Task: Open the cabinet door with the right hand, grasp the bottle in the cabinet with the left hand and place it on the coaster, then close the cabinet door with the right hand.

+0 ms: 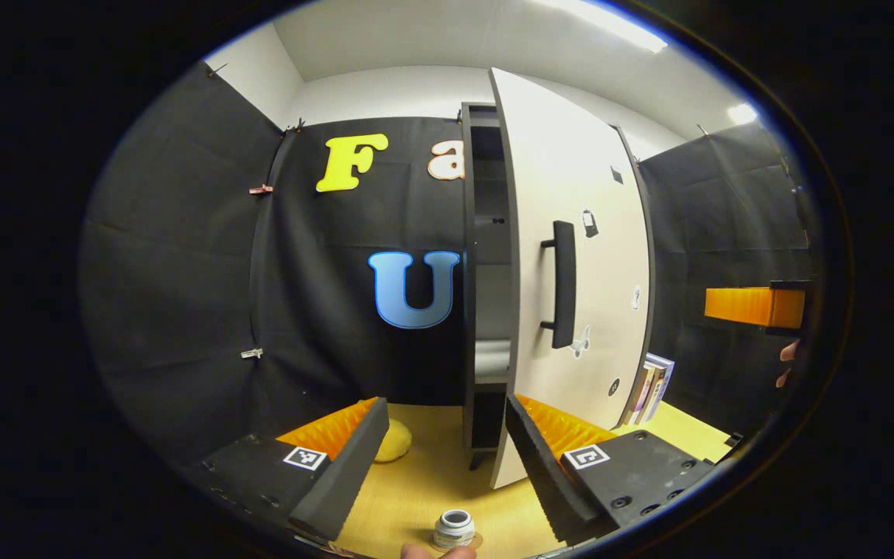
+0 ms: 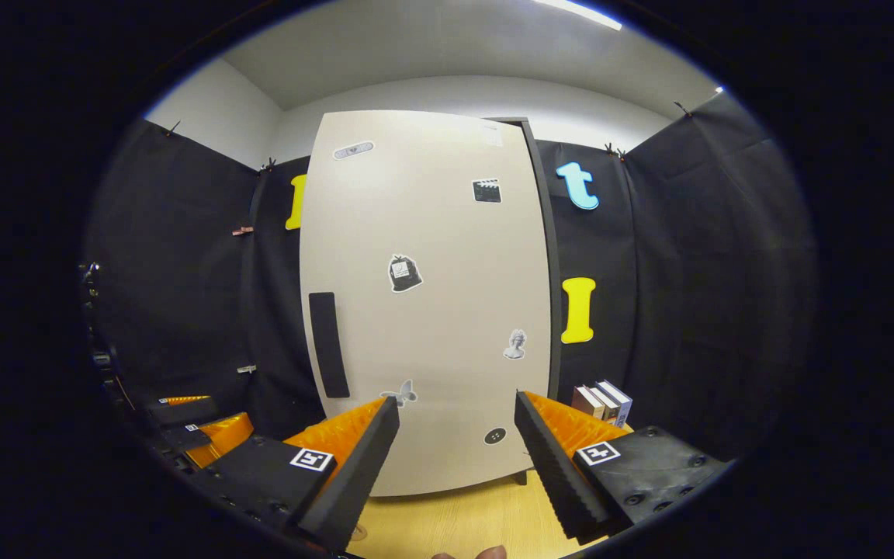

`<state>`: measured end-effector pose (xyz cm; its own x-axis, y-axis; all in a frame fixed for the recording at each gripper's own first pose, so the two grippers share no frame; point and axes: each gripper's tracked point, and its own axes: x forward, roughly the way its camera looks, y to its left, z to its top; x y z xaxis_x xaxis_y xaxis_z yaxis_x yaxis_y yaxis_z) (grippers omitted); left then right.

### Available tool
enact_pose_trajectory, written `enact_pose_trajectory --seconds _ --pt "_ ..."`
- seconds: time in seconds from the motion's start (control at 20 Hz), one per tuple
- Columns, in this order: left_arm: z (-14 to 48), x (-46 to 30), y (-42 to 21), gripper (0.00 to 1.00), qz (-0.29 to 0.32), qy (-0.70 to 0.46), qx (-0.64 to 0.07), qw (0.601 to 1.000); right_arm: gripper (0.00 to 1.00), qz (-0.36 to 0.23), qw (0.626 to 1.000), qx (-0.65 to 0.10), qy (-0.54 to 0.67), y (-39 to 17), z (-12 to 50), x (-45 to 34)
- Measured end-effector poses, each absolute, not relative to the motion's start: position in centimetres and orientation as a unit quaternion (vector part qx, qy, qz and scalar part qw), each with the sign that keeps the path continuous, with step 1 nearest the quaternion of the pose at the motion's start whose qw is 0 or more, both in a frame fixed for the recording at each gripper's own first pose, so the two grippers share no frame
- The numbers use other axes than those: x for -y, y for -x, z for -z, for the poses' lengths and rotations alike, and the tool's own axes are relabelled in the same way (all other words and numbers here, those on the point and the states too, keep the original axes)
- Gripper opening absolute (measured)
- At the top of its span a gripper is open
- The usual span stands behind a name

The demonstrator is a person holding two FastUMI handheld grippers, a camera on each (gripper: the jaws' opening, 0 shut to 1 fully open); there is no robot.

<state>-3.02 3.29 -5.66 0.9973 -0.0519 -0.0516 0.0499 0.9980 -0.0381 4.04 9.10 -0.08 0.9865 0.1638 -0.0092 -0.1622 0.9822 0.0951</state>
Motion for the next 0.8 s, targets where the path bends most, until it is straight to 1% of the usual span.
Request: enact_pose_trajectory --seconds 0.2,0.25,0.35,0.55,0.6,0.8 --pt "5.3 -2.4 3.4 0.96 0.031 0.023 -0.025 0.999 0.98 -0.070 0.996 -0.010 -0.045 -3.7 0.4 -7.6" --pt "5.2 -2.1 3.4 0.95 0.033 0.026 -0.024 0.999 0.98 -0.069 0.997 -0.011 -0.043 -3.7 0.5 -7.2" --pt "5.0 -2.1 3.4 0.96 0.032 0.026 -0.024 0.999 0.98 -0.067 0.997 -0.010 -0.042 -3.5 0.5 -6.8" --pt "4.9 -1.3 3.6 0.95 0.036 0.025 -0.023 0.999 0.98 -0.064 0.997 -0.009 -0.038 -3.2 0.5 -6.1" --pt "5.0 -1.0 3.8 0.97 0.037 0.025 -0.022 0.999 0.98 -0.064 0.997 -0.010 -0.039 -3.1 0.6 -5.9" --pt "4.7 -0.4 4.0 0.95 0.039 0.023 -0.020 0.999 0.98 -0.060 0.998 -0.008 -0.036 -3.0 0.5 -5.2"
